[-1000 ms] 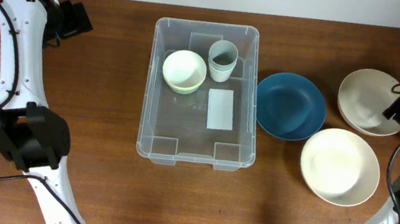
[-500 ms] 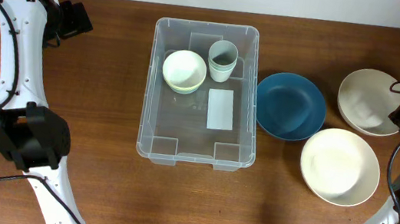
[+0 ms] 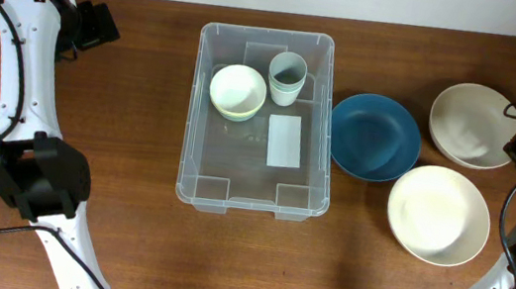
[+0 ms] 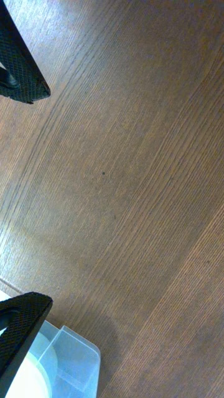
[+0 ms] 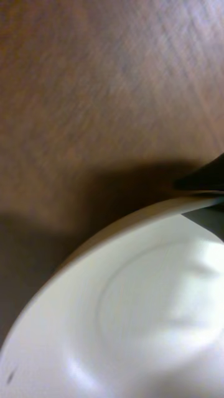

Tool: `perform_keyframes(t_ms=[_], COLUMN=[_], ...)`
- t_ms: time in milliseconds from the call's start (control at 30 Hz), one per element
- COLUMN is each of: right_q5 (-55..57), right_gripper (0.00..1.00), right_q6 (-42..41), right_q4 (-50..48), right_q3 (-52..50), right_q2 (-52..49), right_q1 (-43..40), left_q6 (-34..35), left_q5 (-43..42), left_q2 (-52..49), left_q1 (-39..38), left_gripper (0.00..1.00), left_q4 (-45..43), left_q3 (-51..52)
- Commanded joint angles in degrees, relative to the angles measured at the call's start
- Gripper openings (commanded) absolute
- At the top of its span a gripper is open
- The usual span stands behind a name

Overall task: Pack container
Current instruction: 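Pinch the far cream bowl's rim with the right gripper, then lift the cream bowl and carry it over the container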

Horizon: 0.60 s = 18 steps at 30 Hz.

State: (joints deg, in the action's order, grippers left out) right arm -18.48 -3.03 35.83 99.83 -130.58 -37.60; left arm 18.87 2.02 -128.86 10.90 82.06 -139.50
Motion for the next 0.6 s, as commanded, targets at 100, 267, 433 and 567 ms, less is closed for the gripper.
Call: perform_keyframes(t_ms=[100, 267, 433, 567], right_q5=[-27.19, -47.54, -60.72, -61.94], right_gripper=[0.04, 0.04, 0.04, 0.04], right_q6=[-0.39, -0.46, -0.85, -0.79], right_q4=[-6.23, -13.35, -14.97, -14.01], right_q3=[-0.31, -0.13, 1.70, 2.10], right_q2=[-1.38, -1.25, -0.09, 3.61], right_q1=[-3.45, -6.60, -8.17, -7.26], left_q6=[-0.48, -0.48, -0.48, -0.48], left_q5=[0.81, 0.79, 0.79, 0.79], left_q2=[-0.04, -0.04, -0.04, -0.04], left_q1=[0.13, 0.13, 0.13, 0.13], left_gripper=[0.99, 0.99, 0.99, 0.99], left_q4=[0.04, 0.04, 0.04, 0.04], left_q3=[-0.85, -0.85, -0.85, -0.85])
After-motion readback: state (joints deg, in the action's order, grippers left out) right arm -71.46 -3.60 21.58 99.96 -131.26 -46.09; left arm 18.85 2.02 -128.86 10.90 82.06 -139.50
